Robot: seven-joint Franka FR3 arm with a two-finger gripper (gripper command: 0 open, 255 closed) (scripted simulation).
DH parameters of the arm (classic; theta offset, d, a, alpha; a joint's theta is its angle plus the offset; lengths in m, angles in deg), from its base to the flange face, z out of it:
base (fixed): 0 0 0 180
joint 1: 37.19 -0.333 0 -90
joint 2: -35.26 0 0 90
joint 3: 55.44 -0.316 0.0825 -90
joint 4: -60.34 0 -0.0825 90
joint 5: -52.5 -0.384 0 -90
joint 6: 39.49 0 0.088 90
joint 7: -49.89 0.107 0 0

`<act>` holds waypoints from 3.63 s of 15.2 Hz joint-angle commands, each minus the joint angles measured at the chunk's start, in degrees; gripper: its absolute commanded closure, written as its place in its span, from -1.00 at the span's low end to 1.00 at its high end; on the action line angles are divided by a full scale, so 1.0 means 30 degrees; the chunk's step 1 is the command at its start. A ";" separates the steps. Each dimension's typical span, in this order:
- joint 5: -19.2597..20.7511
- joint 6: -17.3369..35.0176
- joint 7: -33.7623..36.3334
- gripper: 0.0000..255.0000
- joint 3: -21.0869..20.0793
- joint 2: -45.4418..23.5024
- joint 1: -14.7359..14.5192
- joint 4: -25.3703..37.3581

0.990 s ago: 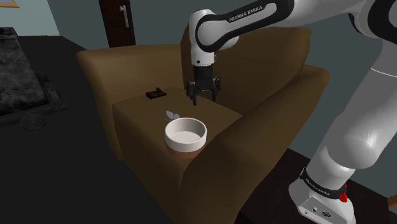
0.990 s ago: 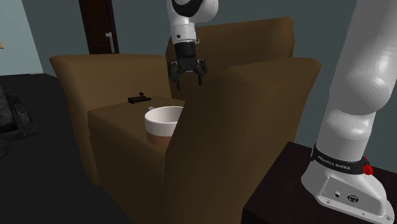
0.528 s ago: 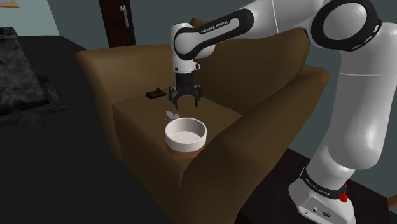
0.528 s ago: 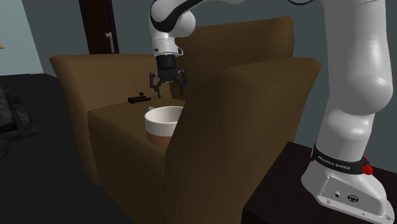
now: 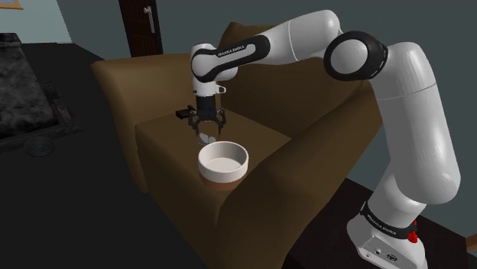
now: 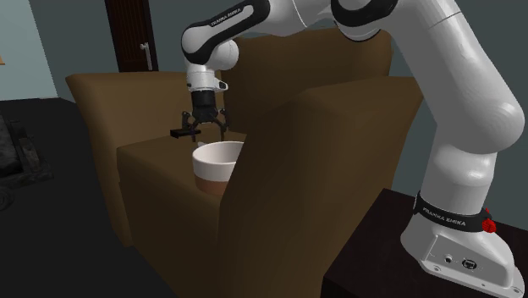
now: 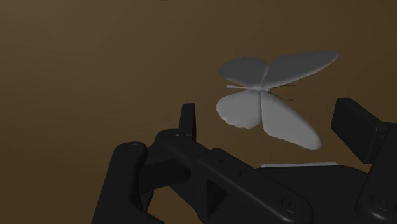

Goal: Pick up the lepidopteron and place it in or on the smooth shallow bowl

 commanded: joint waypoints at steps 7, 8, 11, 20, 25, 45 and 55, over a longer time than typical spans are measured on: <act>-0.0049 0.1726 0.0136 -1.00 0.0026 -0.0406 -0.0097 -0.1309; -0.0049 0.1724 0.0137 -1.00 0.0026 -0.0410 -0.0098 -0.1303; -0.0048 0.1723 0.0137 -1.00 0.0027 -0.0412 -0.0098 -0.1300; -0.0051 0.1730 0.0134 1.00 0.0026 -0.0397 -0.0094 -0.1323; -0.0061 0.1527 0.0157 1.00 0.0016 -0.0305 -0.0092 -0.1209; -0.0213 -0.2826 0.0641 1.00 -0.0150 0.1011 -0.0076 0.1879; -0.0380 -0.4274 0.0979 1.00 -0.0287 0.1982 -0.0117 0.2405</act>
